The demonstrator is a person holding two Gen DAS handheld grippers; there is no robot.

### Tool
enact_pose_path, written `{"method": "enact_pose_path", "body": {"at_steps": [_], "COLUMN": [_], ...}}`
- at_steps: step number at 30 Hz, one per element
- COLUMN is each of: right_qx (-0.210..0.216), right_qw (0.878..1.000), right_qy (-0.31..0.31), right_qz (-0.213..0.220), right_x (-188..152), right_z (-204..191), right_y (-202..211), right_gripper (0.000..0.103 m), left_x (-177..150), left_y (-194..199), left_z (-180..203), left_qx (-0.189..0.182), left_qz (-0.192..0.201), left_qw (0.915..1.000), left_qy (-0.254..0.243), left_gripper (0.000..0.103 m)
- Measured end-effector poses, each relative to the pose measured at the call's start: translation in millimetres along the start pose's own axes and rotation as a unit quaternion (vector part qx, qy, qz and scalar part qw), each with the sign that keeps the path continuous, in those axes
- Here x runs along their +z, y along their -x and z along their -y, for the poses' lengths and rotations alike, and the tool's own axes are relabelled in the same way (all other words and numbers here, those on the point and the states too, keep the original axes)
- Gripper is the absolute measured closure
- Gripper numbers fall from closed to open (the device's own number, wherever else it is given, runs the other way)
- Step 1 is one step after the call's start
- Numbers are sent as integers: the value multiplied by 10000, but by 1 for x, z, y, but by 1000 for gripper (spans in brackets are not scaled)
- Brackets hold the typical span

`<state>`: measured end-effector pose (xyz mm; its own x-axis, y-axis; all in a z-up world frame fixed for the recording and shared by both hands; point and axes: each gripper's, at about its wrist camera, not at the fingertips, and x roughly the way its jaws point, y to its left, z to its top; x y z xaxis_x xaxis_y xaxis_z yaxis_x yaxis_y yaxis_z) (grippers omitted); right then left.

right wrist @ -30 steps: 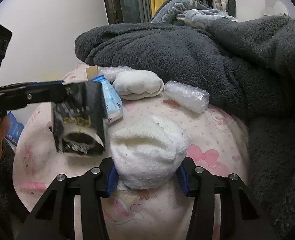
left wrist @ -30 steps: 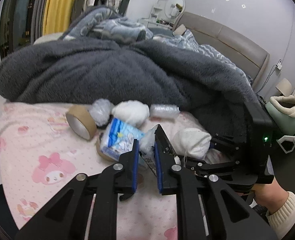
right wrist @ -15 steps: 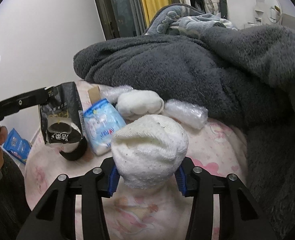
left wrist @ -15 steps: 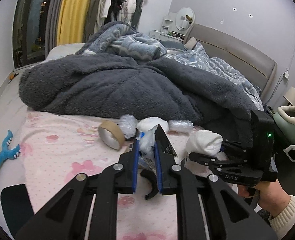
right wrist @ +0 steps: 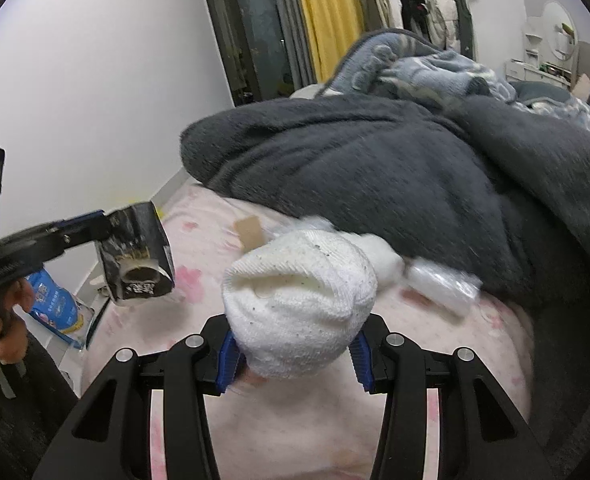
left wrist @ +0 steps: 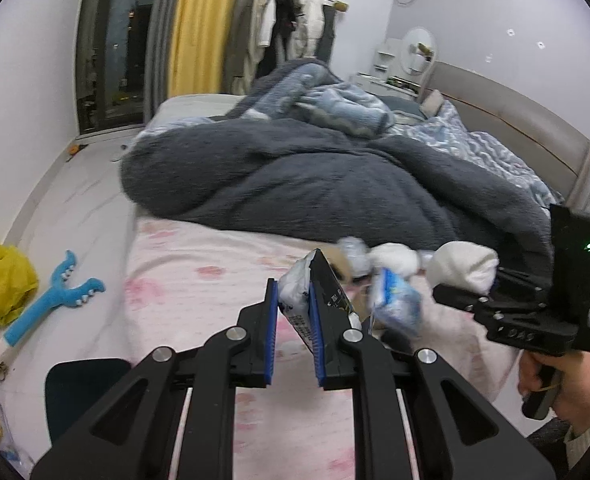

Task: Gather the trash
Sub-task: 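Lift the black wrapper with the left gripper and carry it over the green bin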

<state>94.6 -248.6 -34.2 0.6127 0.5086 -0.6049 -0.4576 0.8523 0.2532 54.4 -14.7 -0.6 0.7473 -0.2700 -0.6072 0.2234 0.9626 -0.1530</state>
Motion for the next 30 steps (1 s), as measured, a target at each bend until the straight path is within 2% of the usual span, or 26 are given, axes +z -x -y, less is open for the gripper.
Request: {"method": "enact_pose_path", "body": {"at_steps": [13,30], "right_qx": [228,565], "right_qw": [9996,9971], "right_qy": [128,413], "right_qz": [-79,-283], "right_x": [25,48], "right_z": [-53,-128], "right_y": [-20,-50], "right_gripper": [56,56], "left_x": [-9,-31], "left_y": [14,24], "left_z": [-56,-131], "left_qx": [575,1054], "left_qz": [-117,-328], "left_qw": [9978,9910], "left_qy": [308,760], "left_gripper": [86,86]}}
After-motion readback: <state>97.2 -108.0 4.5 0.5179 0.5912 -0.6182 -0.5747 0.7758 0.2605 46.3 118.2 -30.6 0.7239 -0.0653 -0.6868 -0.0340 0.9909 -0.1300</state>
